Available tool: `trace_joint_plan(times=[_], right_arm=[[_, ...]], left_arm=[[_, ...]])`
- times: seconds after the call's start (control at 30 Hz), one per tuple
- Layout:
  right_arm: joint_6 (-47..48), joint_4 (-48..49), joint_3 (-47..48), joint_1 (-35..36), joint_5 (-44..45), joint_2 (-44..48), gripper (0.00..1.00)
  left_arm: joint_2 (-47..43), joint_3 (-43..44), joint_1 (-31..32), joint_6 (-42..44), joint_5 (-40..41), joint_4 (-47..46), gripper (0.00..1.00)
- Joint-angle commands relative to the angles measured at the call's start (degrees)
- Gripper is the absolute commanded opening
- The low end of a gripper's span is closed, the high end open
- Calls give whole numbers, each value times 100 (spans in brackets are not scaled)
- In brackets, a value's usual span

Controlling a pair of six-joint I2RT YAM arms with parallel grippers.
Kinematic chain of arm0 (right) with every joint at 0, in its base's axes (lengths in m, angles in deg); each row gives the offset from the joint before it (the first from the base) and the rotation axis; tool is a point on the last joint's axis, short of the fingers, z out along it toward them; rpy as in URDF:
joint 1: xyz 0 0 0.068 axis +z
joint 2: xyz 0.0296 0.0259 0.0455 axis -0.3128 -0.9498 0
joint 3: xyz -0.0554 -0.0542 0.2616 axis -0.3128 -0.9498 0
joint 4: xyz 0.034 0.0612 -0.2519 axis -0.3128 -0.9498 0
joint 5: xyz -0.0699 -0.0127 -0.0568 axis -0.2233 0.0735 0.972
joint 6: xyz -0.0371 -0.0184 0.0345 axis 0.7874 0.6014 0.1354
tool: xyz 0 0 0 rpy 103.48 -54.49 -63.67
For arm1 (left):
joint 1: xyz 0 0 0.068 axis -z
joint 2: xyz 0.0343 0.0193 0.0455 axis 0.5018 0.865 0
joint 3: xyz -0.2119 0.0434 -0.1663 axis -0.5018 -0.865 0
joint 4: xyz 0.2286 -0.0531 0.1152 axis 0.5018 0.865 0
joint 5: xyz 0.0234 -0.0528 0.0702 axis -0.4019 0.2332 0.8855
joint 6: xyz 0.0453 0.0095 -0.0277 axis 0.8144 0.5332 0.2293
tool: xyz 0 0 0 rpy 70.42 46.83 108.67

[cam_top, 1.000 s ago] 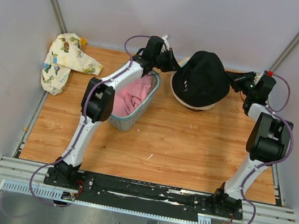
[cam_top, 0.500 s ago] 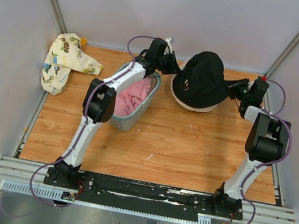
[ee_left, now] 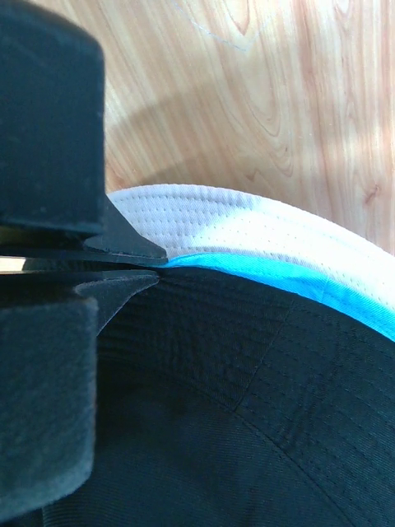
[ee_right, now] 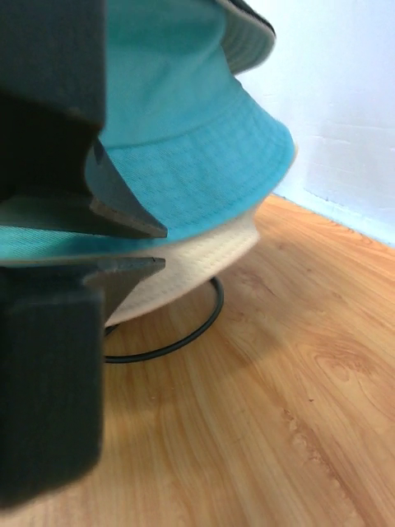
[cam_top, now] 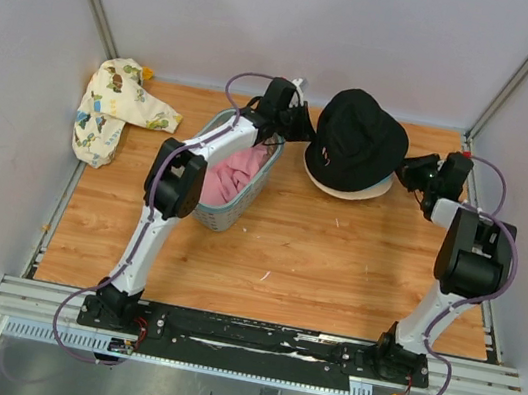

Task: Stack the hats
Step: Stack the hat on the hat.

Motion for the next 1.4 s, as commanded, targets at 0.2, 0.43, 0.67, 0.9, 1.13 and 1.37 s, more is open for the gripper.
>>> trace_joint_plan(times=[0.2,0.43,0.67,0.9,1.13,1.37], right_arm=[[-94,463,-1274,-692,208,1813,47],[-467,1157,-1887,-968,-169,2611,53],[-1048,2249,-1800,-944,-964,2445,56],[-749,1972,-1455,-742,-1236,2211,57],[-666,2112,-1169,-452,-1417,1725,57],[-585,2071,-817,-177,-1367,1465,54]], left_arm=[[-540,-447,29,115,87,166,0],[-566,-406,56,132,82,200,0],[-542,-316,78,158,102,252,1],[-430,-95,122,185,114,383,0],[-419,-61,131,210,135,409,0],[-390,7,139,242,141,444,1]])
